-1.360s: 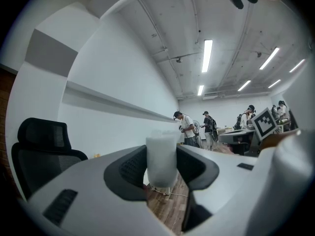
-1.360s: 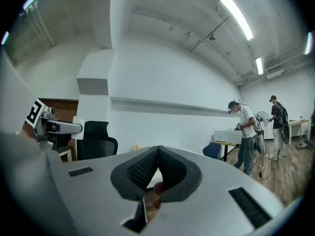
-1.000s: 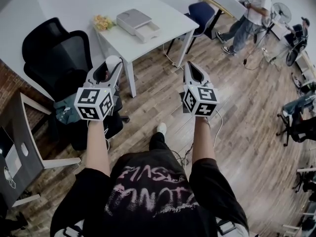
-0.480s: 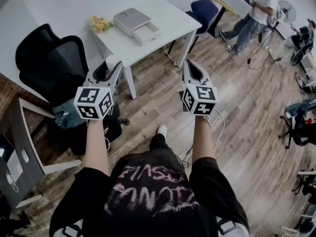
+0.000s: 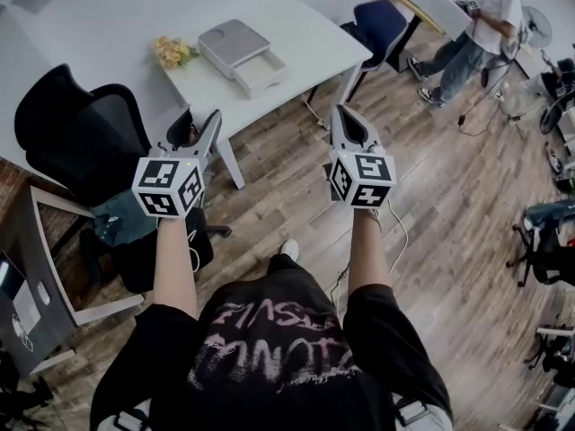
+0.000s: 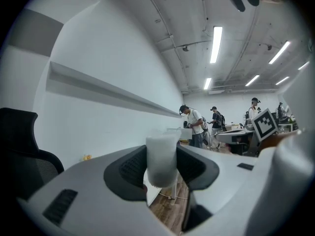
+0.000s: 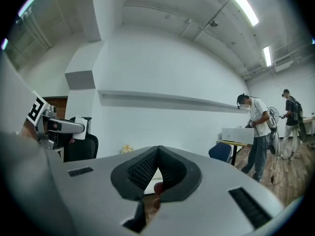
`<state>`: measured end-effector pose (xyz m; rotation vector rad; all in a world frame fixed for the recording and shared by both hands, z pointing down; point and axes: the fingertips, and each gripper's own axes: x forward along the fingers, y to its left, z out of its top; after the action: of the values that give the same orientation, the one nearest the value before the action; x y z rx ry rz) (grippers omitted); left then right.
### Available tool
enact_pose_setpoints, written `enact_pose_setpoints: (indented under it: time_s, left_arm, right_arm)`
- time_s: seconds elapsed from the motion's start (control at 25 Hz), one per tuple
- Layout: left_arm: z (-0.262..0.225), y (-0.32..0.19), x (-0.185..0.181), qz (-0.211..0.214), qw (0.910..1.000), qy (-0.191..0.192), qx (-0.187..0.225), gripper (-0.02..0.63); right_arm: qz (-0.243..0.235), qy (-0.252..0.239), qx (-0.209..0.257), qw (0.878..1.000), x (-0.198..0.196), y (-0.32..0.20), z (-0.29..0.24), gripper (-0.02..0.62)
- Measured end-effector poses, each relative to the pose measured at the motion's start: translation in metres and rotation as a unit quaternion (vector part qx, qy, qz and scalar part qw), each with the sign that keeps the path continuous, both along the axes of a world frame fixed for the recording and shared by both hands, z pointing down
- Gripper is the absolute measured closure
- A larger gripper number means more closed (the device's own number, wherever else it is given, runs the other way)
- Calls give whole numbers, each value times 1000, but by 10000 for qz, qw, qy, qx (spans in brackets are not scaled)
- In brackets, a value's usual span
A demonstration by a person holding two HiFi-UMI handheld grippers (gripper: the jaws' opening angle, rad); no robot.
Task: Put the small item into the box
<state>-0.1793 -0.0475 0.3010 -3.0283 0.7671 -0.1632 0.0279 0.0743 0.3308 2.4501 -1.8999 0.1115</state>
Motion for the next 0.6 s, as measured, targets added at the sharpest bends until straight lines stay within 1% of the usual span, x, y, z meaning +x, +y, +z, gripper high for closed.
enact_pose_setpoints:
  time_s: [0.28, 0.6]
  left_arm:
    - [0, -27, 50, -215, 9997, -72, -10, 426]
    - [5, -43, 86, -419, 9990, -129, -26, 426]
  right_arm:
    - [-210, -103, 21, 9997, 56, -36, 0, 586]
    - [-429, -163, -3, 9989, 94, -62, 7, 586]
